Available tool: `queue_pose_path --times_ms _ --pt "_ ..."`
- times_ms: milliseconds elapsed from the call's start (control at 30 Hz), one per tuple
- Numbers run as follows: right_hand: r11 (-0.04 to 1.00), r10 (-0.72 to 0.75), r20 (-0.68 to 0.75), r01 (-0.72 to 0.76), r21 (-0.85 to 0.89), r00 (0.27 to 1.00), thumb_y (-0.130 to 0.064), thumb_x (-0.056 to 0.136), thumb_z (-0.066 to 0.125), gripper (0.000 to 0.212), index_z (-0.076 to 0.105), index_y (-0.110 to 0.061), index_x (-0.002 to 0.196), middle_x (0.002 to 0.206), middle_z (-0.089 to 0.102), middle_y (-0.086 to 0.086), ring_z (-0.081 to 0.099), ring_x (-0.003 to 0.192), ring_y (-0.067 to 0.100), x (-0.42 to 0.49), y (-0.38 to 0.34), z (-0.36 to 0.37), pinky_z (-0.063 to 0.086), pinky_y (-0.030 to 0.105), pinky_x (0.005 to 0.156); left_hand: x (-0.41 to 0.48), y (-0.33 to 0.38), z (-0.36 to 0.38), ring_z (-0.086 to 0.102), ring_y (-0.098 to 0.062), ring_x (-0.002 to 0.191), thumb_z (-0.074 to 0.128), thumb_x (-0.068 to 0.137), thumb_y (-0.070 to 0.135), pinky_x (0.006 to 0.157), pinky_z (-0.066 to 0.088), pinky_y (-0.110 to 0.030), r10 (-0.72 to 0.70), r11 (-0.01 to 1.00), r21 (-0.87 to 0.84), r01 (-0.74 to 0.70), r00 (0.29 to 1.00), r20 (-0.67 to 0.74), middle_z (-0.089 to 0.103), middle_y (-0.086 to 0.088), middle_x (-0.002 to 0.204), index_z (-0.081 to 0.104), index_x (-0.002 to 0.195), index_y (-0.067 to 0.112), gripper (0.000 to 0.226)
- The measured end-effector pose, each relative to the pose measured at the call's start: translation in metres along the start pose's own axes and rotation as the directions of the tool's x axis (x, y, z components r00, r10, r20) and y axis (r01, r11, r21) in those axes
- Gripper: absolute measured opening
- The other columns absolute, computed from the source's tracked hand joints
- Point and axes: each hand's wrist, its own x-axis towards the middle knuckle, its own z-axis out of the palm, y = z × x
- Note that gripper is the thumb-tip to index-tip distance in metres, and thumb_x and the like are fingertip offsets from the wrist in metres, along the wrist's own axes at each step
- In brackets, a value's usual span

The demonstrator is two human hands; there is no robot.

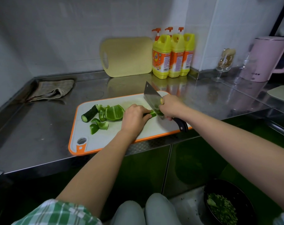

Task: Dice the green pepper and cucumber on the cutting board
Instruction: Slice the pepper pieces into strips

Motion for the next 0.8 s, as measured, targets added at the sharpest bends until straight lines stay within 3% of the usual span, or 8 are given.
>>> queue_pose_path --times_ms 100,167,233,367,500,567,667,800 --pt "0.999 -0.009 0.020 0.008 0.040 1.000 -0.004 0.090 0.041 0.017 0.052 -0.004 0.077 0.062 0.063 0.012 0.056 0.045 0.019 -0.003 0.000 -0.016 0.051 0.028 0.052 0.000 0.000 0.000 0.058 -0.025 0.093 0.068 0.087 0.034 0.074 0.047 -0.037 0.003 1.000 -0.005 -0.003 1.000 -0.006 0.073 -0.001 0.097 0.076 0.106 0.022 0.023" --pt "0.999 -0.022 0.083 0.019 0.036 0.996 -0.002 0.089 0.039 0.017 0.054 -0.001 0.080 0.059 0.059 0.013 0.051 0.040 0.019 -0.008 -0.003 -0.023 0.041 0.020 0.039 0.000 0.000 0.000 0.058 -0.026 0.092 0.067 0.088 0.035 0.074 0.047 -0.037 0.002 1.000 -0.003 -0.002 1.000 -0.001 0.073 -0.001 0.096 0.075 0.106 0.023 0.023" --pt "1.000 -0.017 0.135 0.015 0.022 0.991 -0.001 0.090 0.038 0.019 0.054 0.001 0.082 0.058 0.057 0.013 0.049 0.039 0.019 -0.013 -0.006 -0.022 0.036 0.017 0.035 0.000 0.000 0.000 0.057 -0.026 0.093 0.067 0.088 0.034 0.075 0.047 -0.038 -0.004 1.000 -0.008 0.004 1.000 0.003 0.073 -0.002 0.096 0.075 0.107 0.023 0.023" --pt "1.000 -0.003 0.119 0.004 -0.008 0.993 0.001 0.087 0.042 0.019 0.055 0.000 0.074 0.058 0.059 0.013 0.052 0.042 0.021 -0.010 -0.007 -0.010 0.043 0.022 0.043 0.000 0.001 0.000 0.057 -0.026 0.092 0.068 0.087 0.033 0.075 0.046 -0.038 -0.007 1.000 -0.012 0.007 1.000 0.001 0.073 -0.002 0.095 0.075 0.107 0.022 0.023" --pt "0.999 -0.001 0.036 0.003 -0.044 0.999 -0.001 0.082 0.053 0.012 0.065 0.003 0.085 0.071 0.071 0.018 0.068 0.062 0.032 -0.003 -0.005 0.002 0.058 0.036 0.065 0.000 0.001 0.000 0.057 -0.025 0.092 0.068 0.087 0.034 0.074 0.045 -0.037 -0.011 1.000 -0.008 0.011 1.000 0.007 0.073 -0.002 0.095 0.075 0.107 0.023 0.024" --pt "1.000 -0.015 0.003 0.015 -0.022 1.000 -0.003 0.085 0.053 0.008 0.061 -0.001 0.084 0.073 0.071 0.019 0.068 0.061 0.031 -0.002 -0.004 0.003 0.059 0.038 0.066 0.000 0.001 0.000 0.057 -0.026 0.091 0.068 0.087 0.034 0.073 0.045 -0.037 -0.005 1.000 -0.005 0.005 1.000 0.004 0.073 -0.002 0.094 0.075 0.108 0.024 0.024" --pt "1.000 -0.019 0.003 0.019 0.023 1.000 -0.006 0.090 0.048 0.014 0.057 -0.004 0.080 0.067 0.068 0.014 0.060 0.049 0.022 -0.003 -0.001 -0.008 0.052 0.029 0.054 0.000 0.001 -0.002 0.057 -0.026 0.091 0.067 0.088 0.034 0.073 0.046 -0.038 -0.003 1.000 -0.004 0.003 1.000 0.003 0.073 -0.002 0.094 0.075 0.107 0.023 0.024" --pt "0.999 -0.010 0.112 0.005 0.043 0.994 -0.003 0.092 0.041 0.020 0.052 -0.003 0.076 0.059 0.058 0.012 0.048 0.032 0.014 -0.012 -0.005 -0.019 0.033 0.013 0.032 0.000 0.002 -0.002 0.057 -0.027 0.091 0.067 0.088 0.034 0.074 0.047 -0.039 -0.013 1.000 -0.003 0.013 1.000 0.011 0.073 -0.004 0.093 0.075 0.106 0.023 0.023"
